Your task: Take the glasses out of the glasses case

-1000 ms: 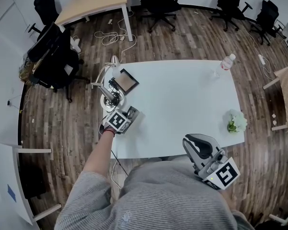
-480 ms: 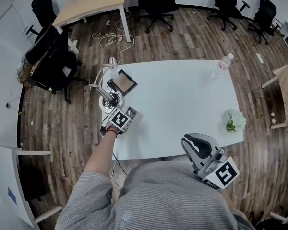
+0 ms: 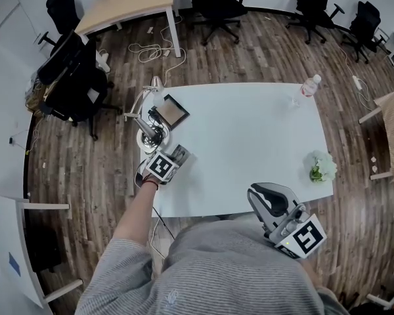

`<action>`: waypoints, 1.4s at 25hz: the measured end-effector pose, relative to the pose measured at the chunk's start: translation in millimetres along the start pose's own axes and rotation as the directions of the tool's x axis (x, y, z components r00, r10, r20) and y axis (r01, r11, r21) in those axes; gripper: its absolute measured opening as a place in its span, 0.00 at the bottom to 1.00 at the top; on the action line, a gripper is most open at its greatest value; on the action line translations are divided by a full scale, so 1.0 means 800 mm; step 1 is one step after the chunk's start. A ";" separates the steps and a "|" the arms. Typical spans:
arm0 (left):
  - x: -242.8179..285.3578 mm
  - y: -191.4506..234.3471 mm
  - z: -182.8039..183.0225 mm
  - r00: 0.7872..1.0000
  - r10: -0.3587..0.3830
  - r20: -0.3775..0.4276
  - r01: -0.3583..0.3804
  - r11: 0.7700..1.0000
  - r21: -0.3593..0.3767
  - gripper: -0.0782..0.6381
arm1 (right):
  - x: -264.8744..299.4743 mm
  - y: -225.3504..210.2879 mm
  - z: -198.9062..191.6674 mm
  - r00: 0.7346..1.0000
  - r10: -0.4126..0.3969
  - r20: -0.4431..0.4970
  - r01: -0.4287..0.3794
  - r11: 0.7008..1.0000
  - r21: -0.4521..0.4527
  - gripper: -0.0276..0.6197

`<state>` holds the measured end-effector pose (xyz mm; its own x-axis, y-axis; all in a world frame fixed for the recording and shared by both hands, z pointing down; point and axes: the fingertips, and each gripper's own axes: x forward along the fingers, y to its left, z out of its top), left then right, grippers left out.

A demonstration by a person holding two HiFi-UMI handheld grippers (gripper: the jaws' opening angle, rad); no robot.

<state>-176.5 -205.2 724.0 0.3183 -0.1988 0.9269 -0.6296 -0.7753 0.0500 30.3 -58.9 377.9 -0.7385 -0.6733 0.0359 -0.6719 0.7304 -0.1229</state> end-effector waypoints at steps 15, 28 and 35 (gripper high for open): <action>-0.081 -0.030 0.034 0.971 0.031 0.235 -0.036 0.999 0.019 0.14 | 0.007 0.004 -0.005 1.000 0.027 -0.004 -0.027 0.999 -0.033 0.09; -0.169 -0.077 0.077 0.887 0.027 0.460 -0.041 0.999 0.020 0.14 | 0.017 0.012 -0.009 0.998 0.062 -0.013 -0.062 0.997 -0.034 0.09; -0.201 -0.102 0.097 0.851 0.012 0.525 -0.038 0.999 0.039 0.14 | 0.021 0.013 -0.008 0.998 0.066 -0.015 -0.067 0.997 -0.032 0.09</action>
<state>-121.2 -156.2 542.1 0.6359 -0.4930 0.5937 -0.6130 -0.7901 0.0005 10.0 -61.9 383.4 -0.7822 -0.6215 0.0427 -0.6225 0.7770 -0.0933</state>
